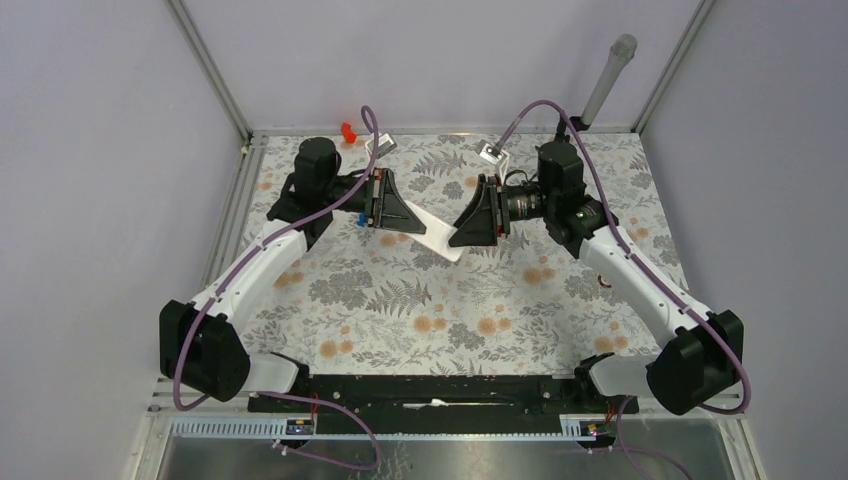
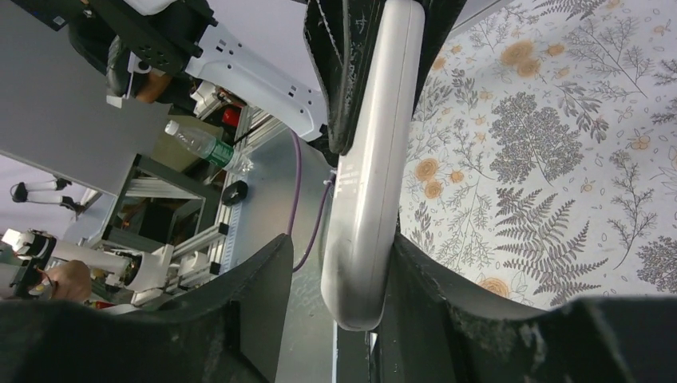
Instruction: Load the batteries into the remote control
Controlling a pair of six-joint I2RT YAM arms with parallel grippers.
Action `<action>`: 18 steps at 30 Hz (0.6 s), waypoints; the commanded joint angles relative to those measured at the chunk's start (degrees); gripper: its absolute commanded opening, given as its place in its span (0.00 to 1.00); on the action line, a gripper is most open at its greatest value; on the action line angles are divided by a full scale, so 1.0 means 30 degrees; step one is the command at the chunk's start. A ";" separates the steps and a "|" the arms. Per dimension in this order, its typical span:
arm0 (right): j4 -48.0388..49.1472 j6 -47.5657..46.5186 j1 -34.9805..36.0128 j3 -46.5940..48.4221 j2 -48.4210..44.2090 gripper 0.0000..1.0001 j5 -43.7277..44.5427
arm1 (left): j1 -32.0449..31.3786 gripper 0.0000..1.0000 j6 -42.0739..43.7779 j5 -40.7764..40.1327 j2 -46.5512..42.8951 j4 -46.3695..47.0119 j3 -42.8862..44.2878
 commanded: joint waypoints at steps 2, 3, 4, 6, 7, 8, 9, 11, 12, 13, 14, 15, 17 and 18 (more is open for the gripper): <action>-0.0138 -0.0738 0.0330 0.0931 0.0193 0.49 -0.1313 | 0.0049 0.03 0.1151 -0.0325 -0.0104 -0.0232 0.1635; -0.0134 -0.0815 0.0338 0.0938 0.0214 0.45 -0.1345 | 0.0051 0.04 0.1399 -0.0466 -0.0073 -0.0685 0.1795; -0.0148 -0.0887 0.0320 0.0960 0.0264 0.39 -0.1353 | 0.0048 0.05 0.1620 -0.0593 -0.0048 -0.1079 0.1980; -0.0148 -0.0954 0.0342 0.1067 0.0348 0.24 -0.1151 | 0.0047 0.08 0.2173 -0.0899 -0.0048 -0.1805 0.2302; -0.0135 -0.0952 0.0336 0.1145 0.0358 0.19 -0.1013 | 0.0062 0.10 0.2534 -0.1098 -0.0085 -0.2314 0.2523; -0.0134 -0.0988 0.0335 0.1195 0.0363 0.14 -0.0736 | 0.0060 0.14 0.2927 -0.1350 -0.0108 -0.2821 0.2730; -0.0133 -0.1030 0.0320 0.1245 0.0327 0.09 -0.0328 | 0.0049 0.19 0.3269 -0.1649 -0.0143 -0.3305 0.2931; -0.0132 -0.1174 0.0338 0.1238 0.0144 0.00 0.1049 | 0.0076 0.39 0.3853 -0.2303 -0.0300 -0.4151 0.3266; -0.0133 -0.1272 0.0335 0.1188 0.0014 0.00 0.1836 | 0.0091 0.52 0.4322 -0.2844 -0.0402 -0.4749 0.3460; -0.0133 -0.1409 0.0335 0.1098 -0.0145 0.00 0.2744 | 0.0104 0.63 0.4930 -0.3586 -0.0514 -0.5447 0.3653; -0.0170 -0.1547 0.0335 0.0936 -0.0363 0.00 0.3828 | 0.0131 0.70 0.5559 -0.4539 -0.0656 -0.6288 0.3882; -0.0259 -0.1755 0.0335 0.0744 -0.0628 0.00 0.5263 | 0.0175 0.76 0.6297 -0.5614 -0.0776 -0.7251 0.4222; -0.1336 -0.2432 0.0334 0.0323 -0.1067 0.00 0.8209 | 0.0312 0.98 0.7447 -0.9575 -0.1197 -0.8960 0.4528; -0.1840 -0.2814 0.0335 0.0078 -0.1233 0.00 0.9927 | 0.0443 0.99 0.7719 -1.1440 -0.1562 -0.9750 0.4526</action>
